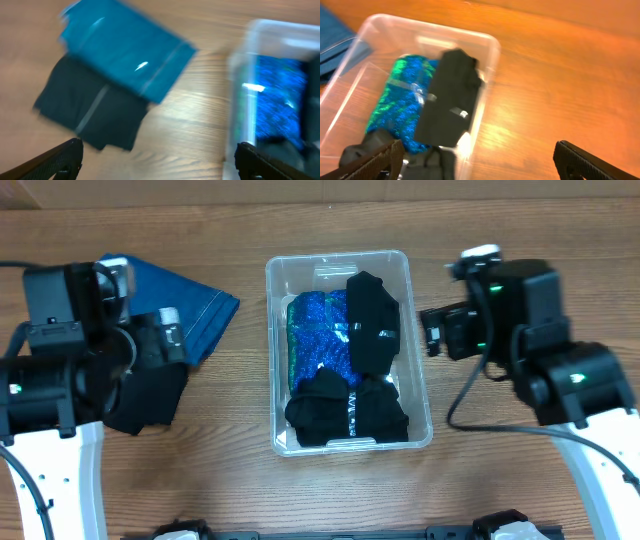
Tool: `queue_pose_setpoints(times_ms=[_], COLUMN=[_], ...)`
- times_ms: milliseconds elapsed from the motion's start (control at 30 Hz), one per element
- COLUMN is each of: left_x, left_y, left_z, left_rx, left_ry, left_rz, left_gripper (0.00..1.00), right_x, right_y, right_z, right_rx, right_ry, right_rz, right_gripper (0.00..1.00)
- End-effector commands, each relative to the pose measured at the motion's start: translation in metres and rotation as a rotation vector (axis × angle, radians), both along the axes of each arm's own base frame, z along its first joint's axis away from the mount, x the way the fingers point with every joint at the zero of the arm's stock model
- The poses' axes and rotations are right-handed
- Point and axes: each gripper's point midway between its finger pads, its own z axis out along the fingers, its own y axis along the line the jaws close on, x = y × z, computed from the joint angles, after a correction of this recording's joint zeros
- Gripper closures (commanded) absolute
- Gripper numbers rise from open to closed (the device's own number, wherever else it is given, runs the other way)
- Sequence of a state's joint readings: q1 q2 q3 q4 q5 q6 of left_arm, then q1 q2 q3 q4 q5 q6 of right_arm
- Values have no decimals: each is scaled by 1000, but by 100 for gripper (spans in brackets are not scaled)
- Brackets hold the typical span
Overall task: Pack container
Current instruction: 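Grasp the black cloth under the denim with the left gripper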
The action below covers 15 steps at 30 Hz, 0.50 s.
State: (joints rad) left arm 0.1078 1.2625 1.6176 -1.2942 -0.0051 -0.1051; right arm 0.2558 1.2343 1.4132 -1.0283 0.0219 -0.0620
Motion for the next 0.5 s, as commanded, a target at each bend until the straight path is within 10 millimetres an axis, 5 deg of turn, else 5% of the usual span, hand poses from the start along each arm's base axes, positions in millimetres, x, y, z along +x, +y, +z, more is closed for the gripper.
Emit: queue_pose_setpoints(times_ms=[0, 133, 267, 467], left_x=[-10, -36, -72, -41], left_y=[60, 115, 148, 156], left_z=[-21, -104, -187, -247], left_rx=[-64, -258, -354, -431], left_ry=[77, 260, 372, 339], left_rz=[364, 656, 847, 578], left_gripper=[0, 0, 0, 0], right_x=[-2, 1, 1, 3], right_y=[-25, -39, -39, -39], right_z=[-14, -20, -20, -21], right_rx=[84, 98, 97, 97], right_ry=[100, 125, 125, 127], right_rz=[-80, -144, -144, -144], right_gripper=[0, 0, 0, 0])
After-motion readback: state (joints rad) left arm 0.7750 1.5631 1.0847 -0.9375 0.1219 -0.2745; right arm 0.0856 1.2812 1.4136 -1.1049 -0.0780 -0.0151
